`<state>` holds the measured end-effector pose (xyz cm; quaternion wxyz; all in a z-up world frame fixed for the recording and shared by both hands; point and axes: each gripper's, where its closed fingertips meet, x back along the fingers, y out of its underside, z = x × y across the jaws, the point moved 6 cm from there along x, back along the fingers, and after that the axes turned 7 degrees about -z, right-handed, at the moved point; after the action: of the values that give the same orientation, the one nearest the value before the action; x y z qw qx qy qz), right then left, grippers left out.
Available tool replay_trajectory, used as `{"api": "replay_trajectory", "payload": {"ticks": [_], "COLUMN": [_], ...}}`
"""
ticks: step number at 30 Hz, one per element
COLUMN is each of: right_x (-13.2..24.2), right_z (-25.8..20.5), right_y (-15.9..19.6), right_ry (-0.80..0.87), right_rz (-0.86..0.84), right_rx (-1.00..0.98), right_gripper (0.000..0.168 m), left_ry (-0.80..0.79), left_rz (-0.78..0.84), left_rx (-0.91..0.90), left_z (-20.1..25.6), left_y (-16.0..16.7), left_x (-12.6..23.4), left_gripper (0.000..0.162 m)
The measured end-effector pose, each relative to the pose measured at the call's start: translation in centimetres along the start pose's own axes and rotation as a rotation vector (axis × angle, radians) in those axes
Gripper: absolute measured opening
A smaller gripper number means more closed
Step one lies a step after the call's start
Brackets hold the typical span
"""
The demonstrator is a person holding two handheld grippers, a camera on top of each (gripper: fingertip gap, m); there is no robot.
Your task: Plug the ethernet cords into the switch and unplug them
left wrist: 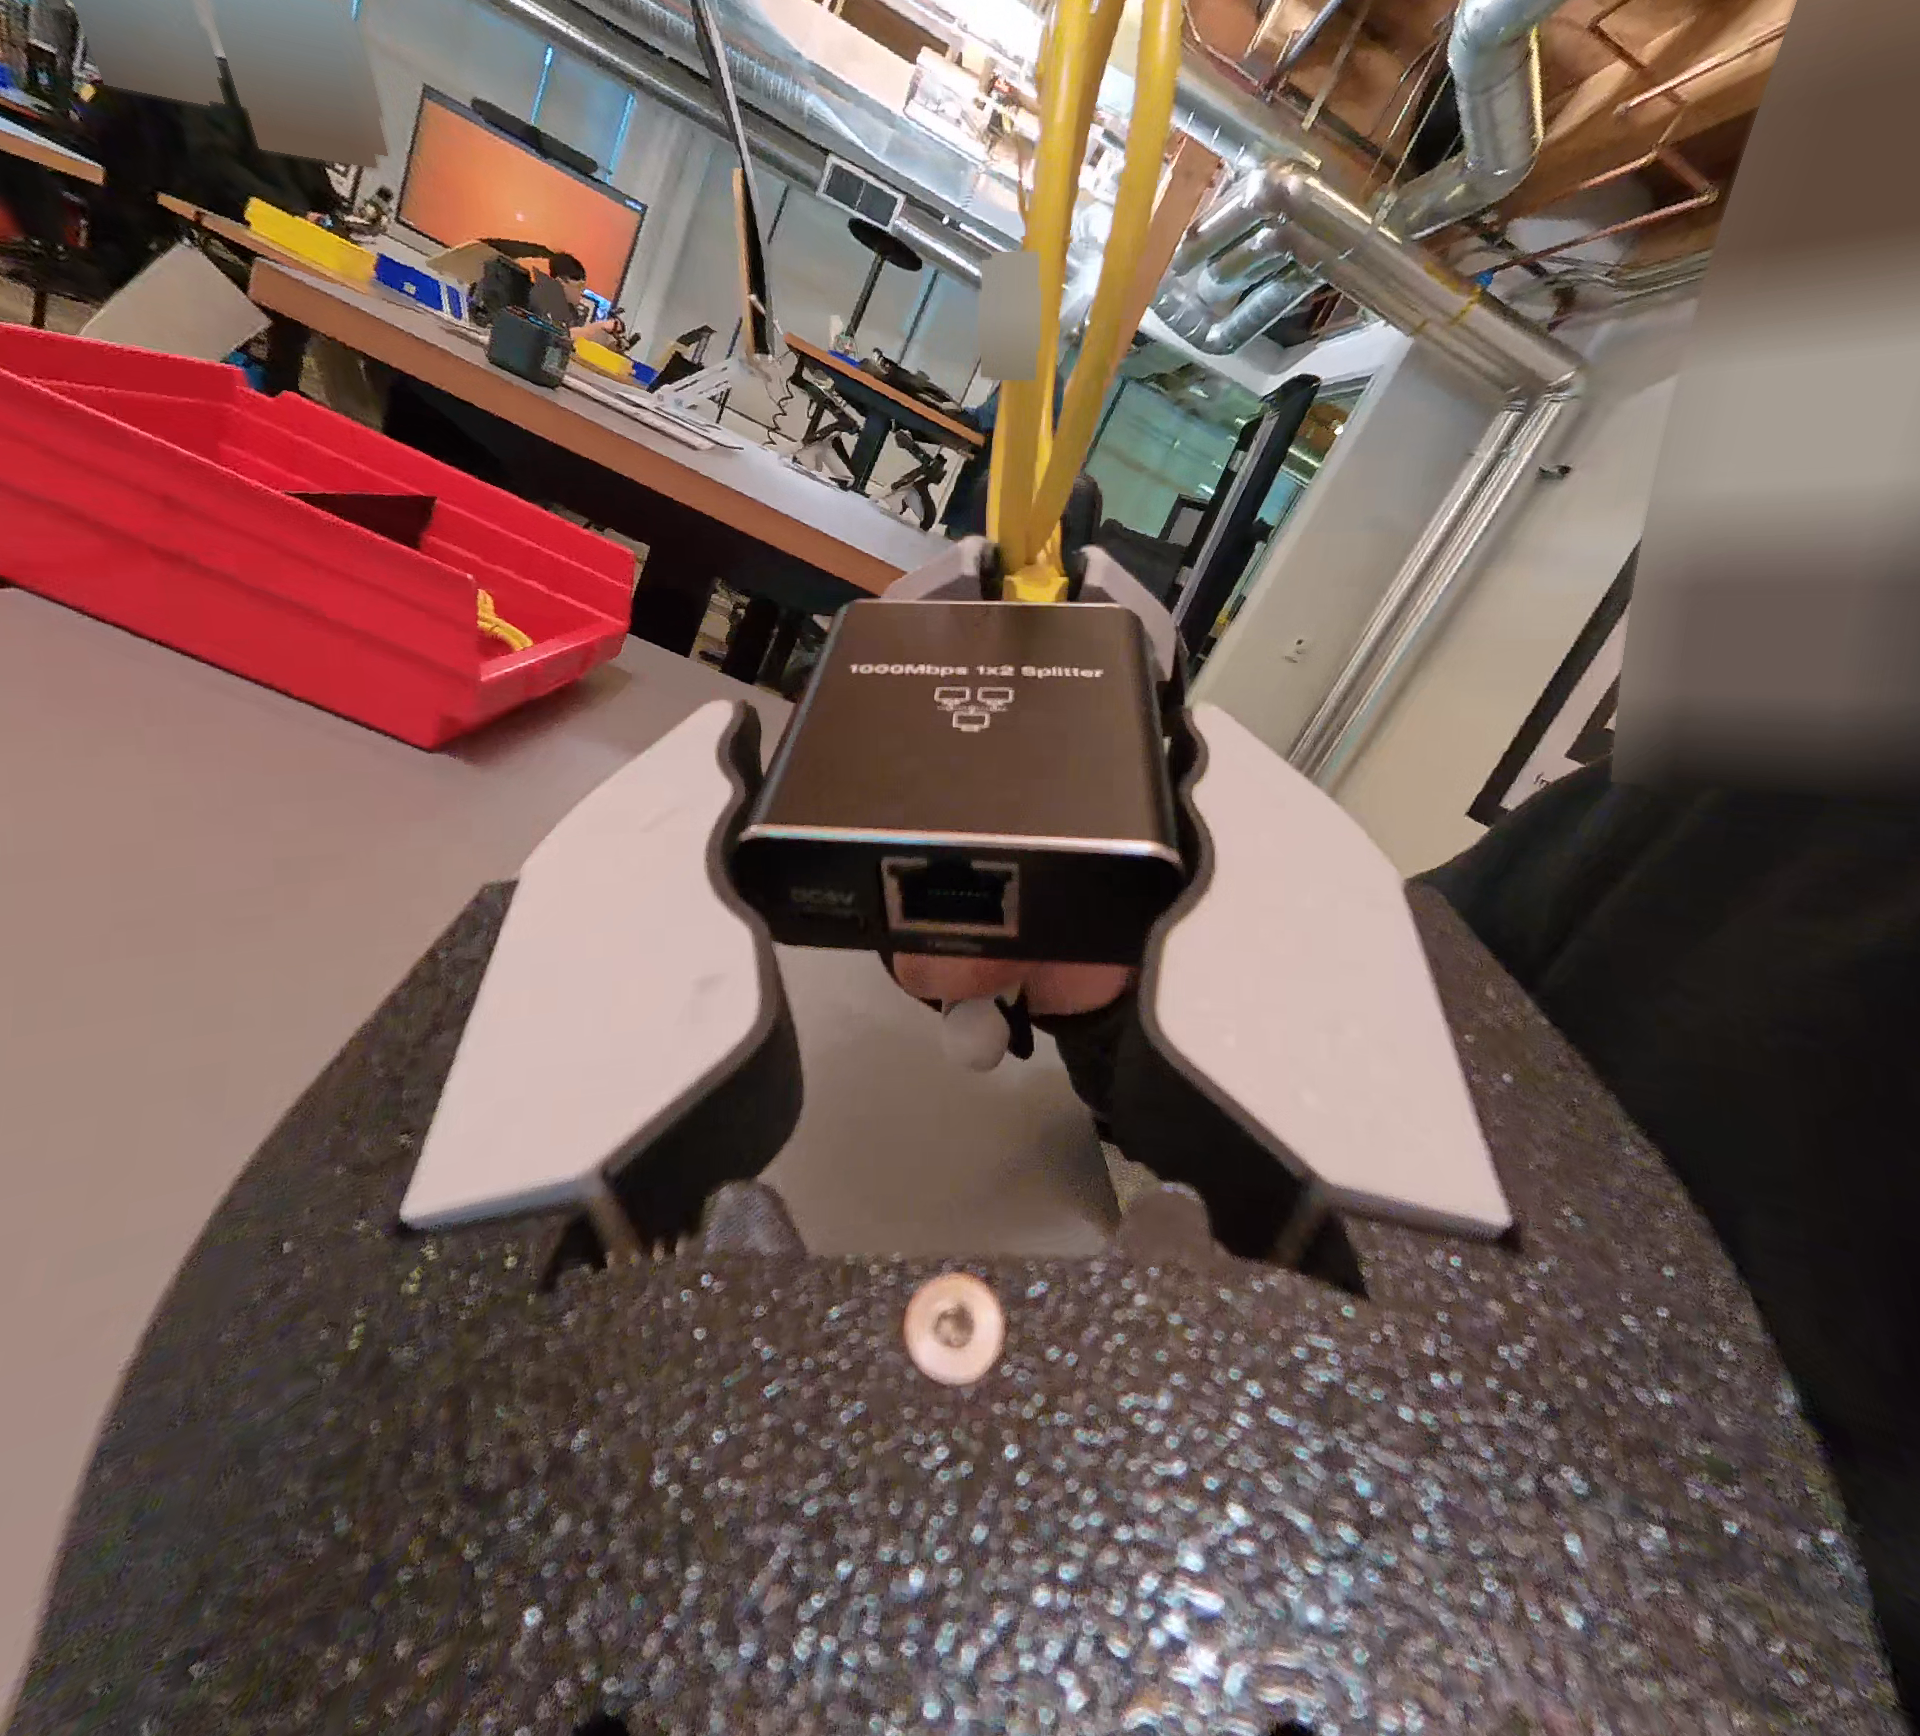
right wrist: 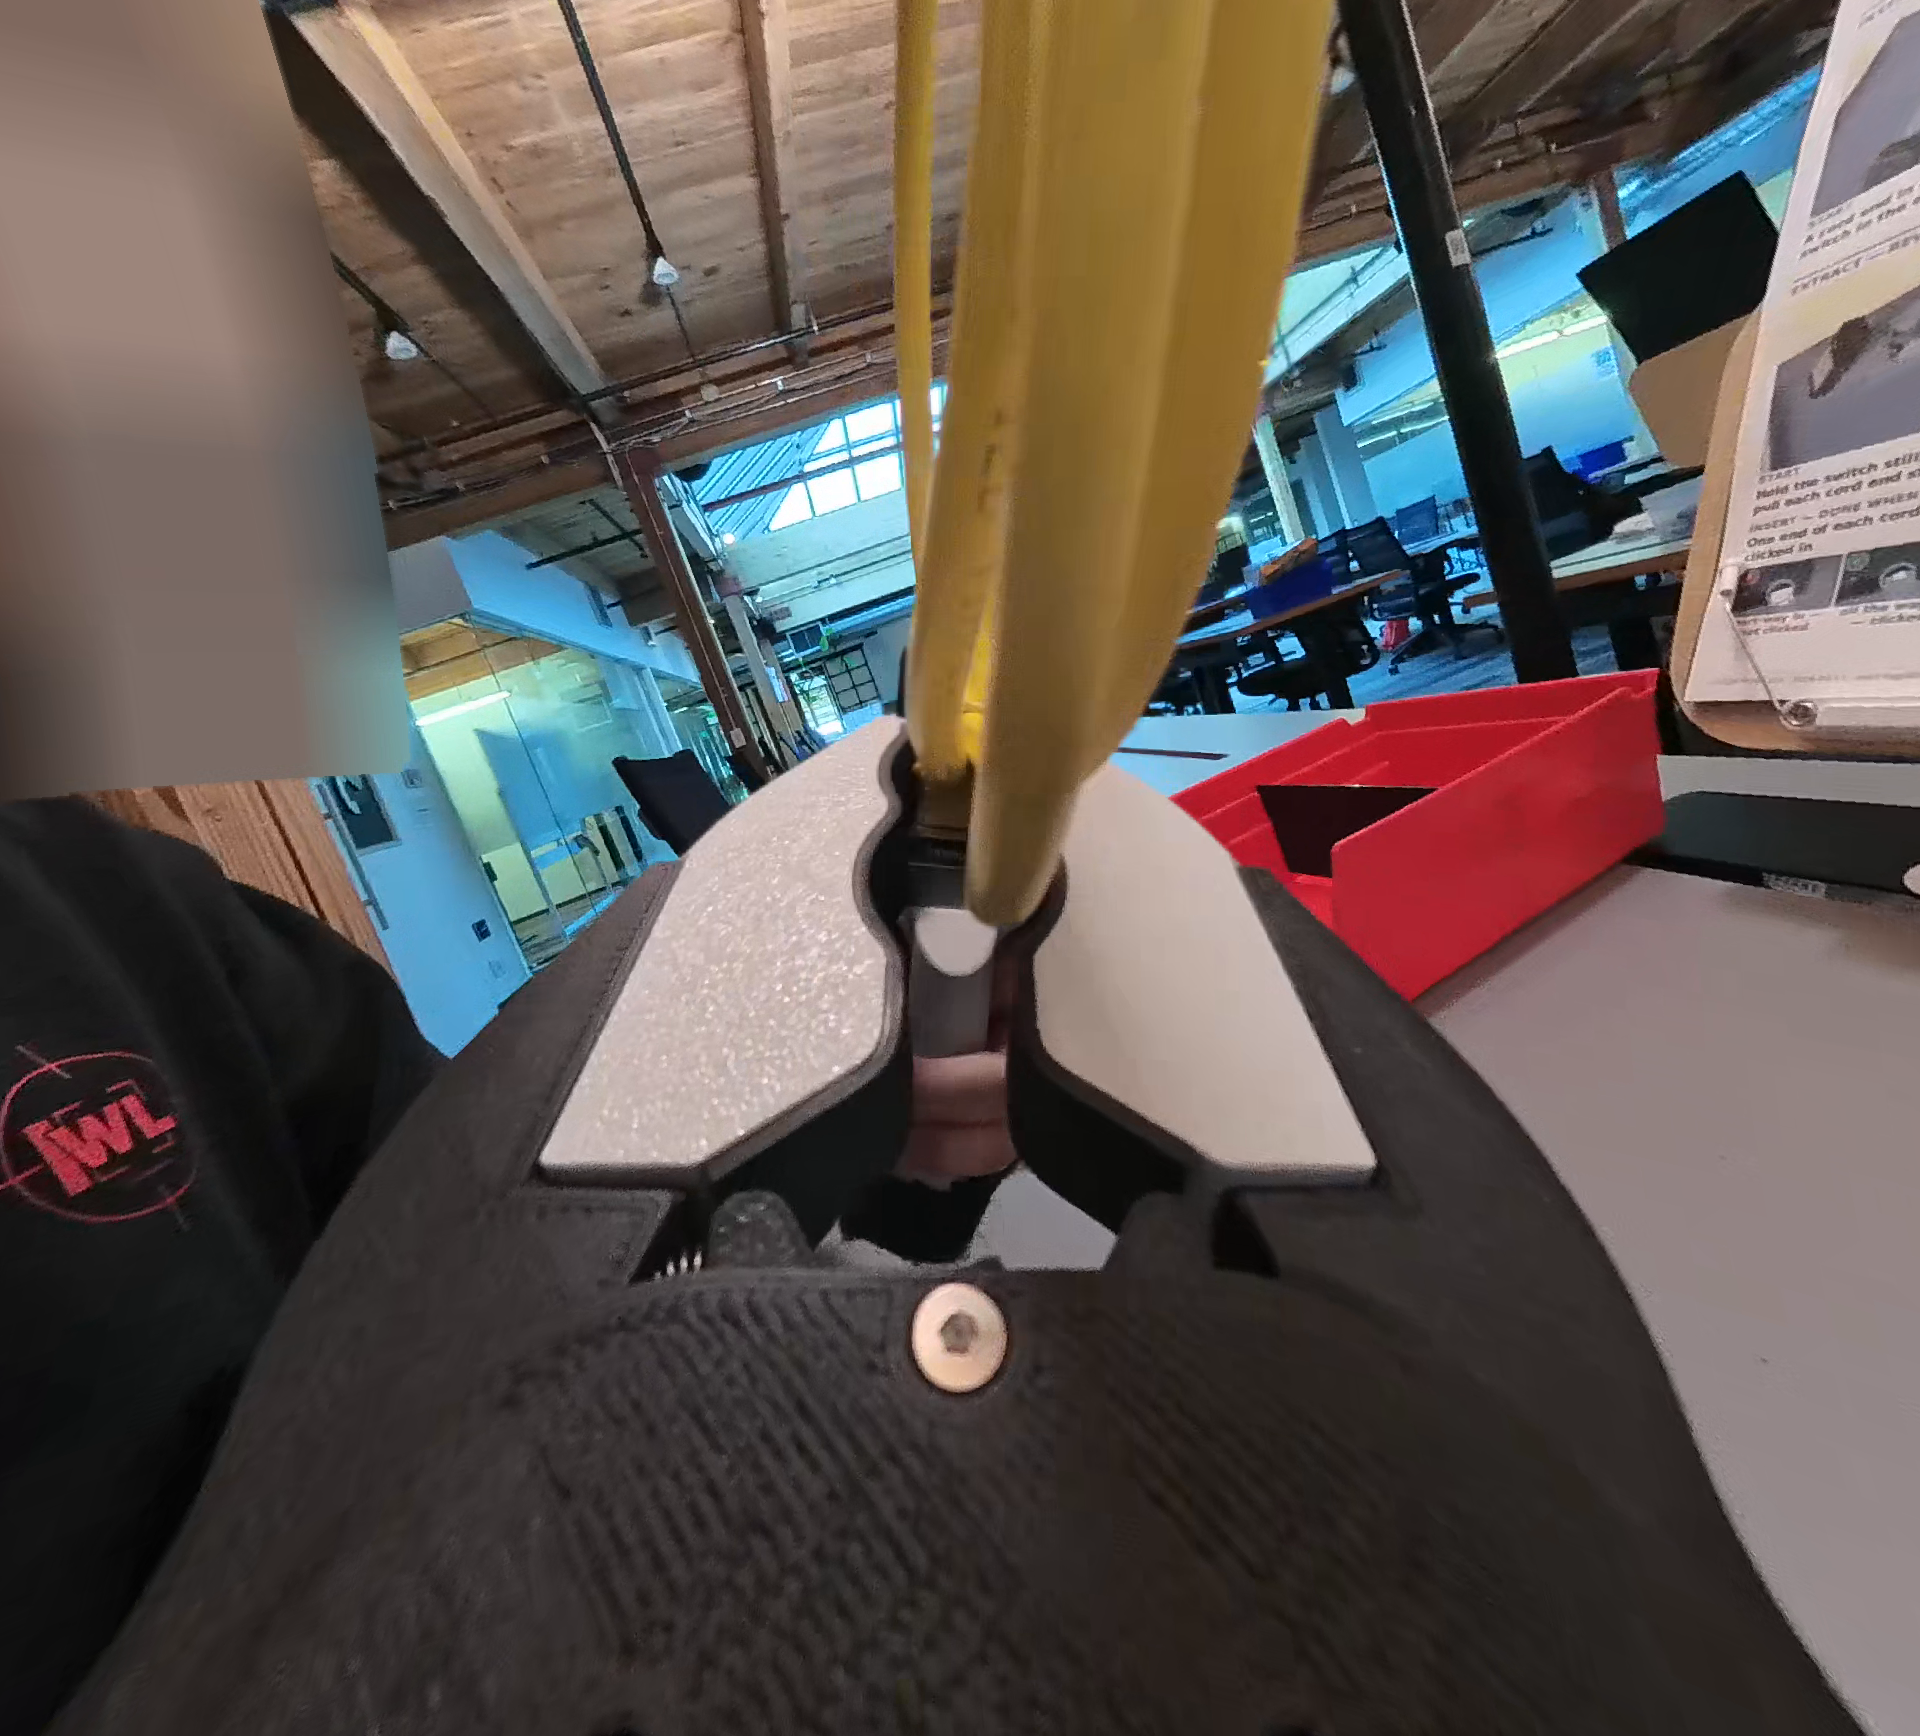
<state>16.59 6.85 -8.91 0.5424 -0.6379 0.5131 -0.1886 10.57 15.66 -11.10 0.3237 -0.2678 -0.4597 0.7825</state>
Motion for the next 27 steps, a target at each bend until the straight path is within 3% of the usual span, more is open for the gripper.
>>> {"api": "replay_trajectory", "payload": {"ticks": [14,20,27], "right_x": [0.2,0.14,0.46], "right_z": [0.6,0.85,0.9], "right_y": [0.11,0.35,0.02], "right_ry": [0.108,0.1,0.109], "right_rz": [-0.102,-0.072,-0.113], "right_rx": [0.01,-0.11,-0.037], "right_gripper": [0.016,0.014,0.016], "left_ry": [0.012,-0.046,0.033], "left_rz": [-0.007,0.007,-0.008], "left_rx": [0.105,0.108,0.166], "left_z": [-0.9,-1.0,-1.03], "left_y": [0.42,0.06,0.66], "left_x": [0.06,0.26,-0.19], "left_gripper": [0.075,0.075,0.075]}}
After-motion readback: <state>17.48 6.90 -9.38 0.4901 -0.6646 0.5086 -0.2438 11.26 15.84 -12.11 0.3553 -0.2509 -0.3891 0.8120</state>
